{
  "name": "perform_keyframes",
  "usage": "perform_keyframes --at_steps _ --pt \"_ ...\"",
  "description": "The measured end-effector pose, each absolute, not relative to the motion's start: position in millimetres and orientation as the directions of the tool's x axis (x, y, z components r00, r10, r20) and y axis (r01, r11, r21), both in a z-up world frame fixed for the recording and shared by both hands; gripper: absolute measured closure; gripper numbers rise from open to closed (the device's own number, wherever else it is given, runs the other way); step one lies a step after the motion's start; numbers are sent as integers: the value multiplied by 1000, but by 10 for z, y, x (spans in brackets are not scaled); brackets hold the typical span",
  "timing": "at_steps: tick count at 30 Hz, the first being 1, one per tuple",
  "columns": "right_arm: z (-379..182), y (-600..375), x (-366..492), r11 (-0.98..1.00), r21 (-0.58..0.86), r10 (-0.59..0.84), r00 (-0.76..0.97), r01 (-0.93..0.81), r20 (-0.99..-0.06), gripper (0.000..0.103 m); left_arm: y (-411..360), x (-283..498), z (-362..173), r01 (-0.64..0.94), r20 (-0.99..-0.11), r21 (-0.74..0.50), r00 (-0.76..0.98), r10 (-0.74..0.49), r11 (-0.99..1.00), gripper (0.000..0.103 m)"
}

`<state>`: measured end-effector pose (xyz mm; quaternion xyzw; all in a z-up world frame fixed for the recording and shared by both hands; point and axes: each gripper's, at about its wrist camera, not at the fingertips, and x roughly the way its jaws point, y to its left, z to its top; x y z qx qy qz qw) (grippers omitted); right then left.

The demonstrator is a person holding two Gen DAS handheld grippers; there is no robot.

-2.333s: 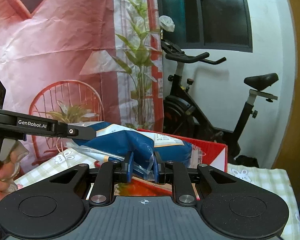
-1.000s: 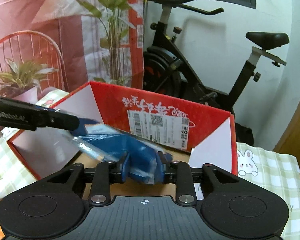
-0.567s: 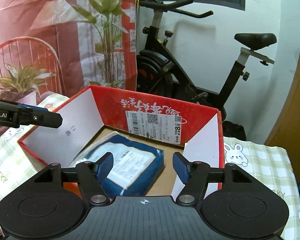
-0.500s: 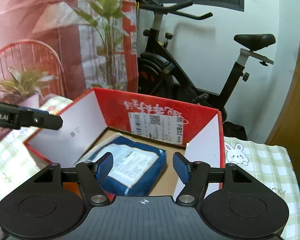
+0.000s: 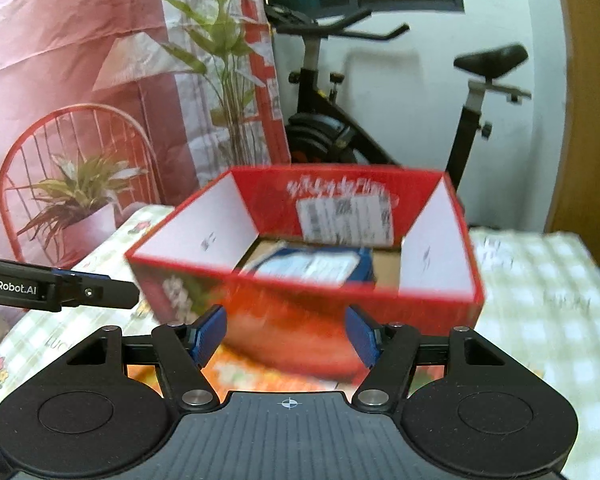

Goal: Organize soft objects
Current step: 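Open the right gripper to drop the blue bag into the box, then lower the right tool and grasp the orange floral pouch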

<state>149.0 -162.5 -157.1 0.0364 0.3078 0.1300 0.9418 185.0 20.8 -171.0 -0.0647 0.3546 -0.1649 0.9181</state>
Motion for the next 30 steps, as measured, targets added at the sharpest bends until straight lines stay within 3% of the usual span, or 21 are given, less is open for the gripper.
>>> perform_keyframes --at_steps 18,22,30 --pt "-2129 -1791 1112 946 304 291 699 -109 -654 39 379 1554 -2146 129 -669 -365 652 -357 922 50" --pt "-2192 -1811 1151 936 338 310 684 -98 -660 38 378 1512 -2173 144 -655 -379 656 -375 914 41" --pt "-2304 -1858 1198 910 410 344 661 -59 -667 33 433 1496 -2257 111 -667 -397 647 -369 911 40"
